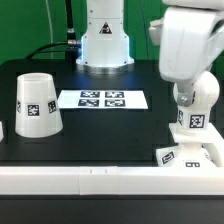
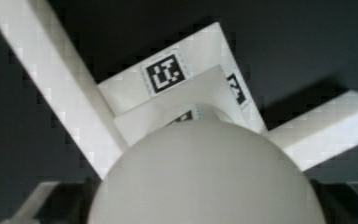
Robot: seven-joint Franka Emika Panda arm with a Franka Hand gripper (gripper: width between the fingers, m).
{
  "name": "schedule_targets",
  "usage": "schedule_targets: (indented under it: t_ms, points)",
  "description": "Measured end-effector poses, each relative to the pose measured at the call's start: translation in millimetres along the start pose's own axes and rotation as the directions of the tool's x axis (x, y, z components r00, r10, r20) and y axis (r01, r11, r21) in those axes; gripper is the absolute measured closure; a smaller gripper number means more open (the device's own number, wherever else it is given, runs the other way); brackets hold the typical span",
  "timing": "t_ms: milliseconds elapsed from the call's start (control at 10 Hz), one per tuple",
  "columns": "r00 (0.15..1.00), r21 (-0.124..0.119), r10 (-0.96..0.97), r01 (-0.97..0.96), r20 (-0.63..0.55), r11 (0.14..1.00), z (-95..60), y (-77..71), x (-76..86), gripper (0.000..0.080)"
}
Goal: Assemble lamp
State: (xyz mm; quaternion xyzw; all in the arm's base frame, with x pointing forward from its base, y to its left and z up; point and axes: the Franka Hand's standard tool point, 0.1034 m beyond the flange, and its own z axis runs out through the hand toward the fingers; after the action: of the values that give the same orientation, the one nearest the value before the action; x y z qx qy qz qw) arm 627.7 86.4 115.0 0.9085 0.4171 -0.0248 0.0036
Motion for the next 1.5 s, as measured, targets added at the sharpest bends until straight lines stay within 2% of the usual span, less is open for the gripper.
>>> schedule_targets:
  t_ms: [300, 700, 900, 1100, 1200, 1300, 1500]
  points:
    - [0.945, 0.039, 0.326, -0.327, 0.028, 0.944, -0.7, 1.3, -8.6, 0.022]
    - [0.829, 0.03, 0.558, -0.559, 0.036, 0.829, -4.4, 2.2, -8.8, 0.022]
    - [0.793, 0.027, 0.608, -0.609, 0.037, 0.793, -4.9, 2.7, -9.0, 0.022]
    - [0.796, 0.027, 0.605, -0.606, 0.037, 0.795, -4.3, 2.6, -9.0, 0.0118]
    - [0.796, 0.027, 0.604, -0.605, 0.037, 0.795, -5.1, 2.5, -8.9, 0.0118]
    - [0.799, 0.027, 0.6, -0.601, 0.034, 0.799, -11.3, 1.8, -9.7, 0.0103]
    - [0.826, 0.027, 0.562, -0.563, 0.033, 0.826, -30.3, -0.4, -27.3, 0.0101]
